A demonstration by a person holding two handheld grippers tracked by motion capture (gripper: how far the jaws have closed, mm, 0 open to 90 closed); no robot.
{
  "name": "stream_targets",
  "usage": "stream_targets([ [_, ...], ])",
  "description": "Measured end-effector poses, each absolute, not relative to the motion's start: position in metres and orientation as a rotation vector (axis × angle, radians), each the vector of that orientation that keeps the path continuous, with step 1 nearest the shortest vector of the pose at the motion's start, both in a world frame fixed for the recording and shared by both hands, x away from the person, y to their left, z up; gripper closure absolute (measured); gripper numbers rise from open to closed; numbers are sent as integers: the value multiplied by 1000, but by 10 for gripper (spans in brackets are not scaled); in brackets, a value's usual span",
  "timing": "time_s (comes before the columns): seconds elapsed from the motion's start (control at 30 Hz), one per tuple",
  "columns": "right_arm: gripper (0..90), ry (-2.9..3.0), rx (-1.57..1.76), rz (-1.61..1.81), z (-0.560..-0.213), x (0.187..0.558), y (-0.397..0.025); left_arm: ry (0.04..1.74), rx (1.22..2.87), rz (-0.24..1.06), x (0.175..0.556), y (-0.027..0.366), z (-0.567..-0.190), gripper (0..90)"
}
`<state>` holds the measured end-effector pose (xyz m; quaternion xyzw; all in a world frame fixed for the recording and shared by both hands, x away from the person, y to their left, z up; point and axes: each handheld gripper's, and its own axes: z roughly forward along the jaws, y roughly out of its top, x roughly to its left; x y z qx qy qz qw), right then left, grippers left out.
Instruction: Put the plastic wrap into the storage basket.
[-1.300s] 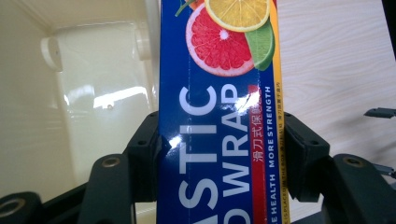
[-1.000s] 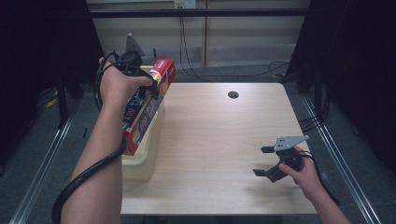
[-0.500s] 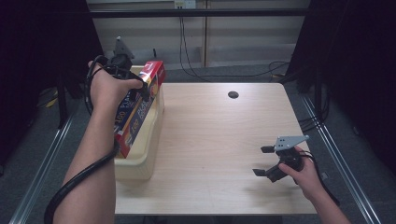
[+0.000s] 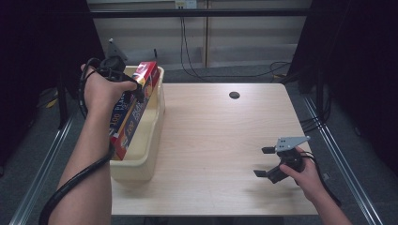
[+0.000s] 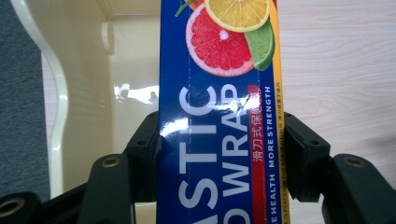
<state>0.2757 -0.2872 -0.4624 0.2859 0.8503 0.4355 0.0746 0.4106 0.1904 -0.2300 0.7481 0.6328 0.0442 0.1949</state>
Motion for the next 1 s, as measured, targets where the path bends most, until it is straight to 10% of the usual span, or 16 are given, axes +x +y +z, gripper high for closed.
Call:
stream_targets([
  [1.0,22,2549,861,1300,-462,275,-286,1856,2067,94,407,210,-259,411],
])
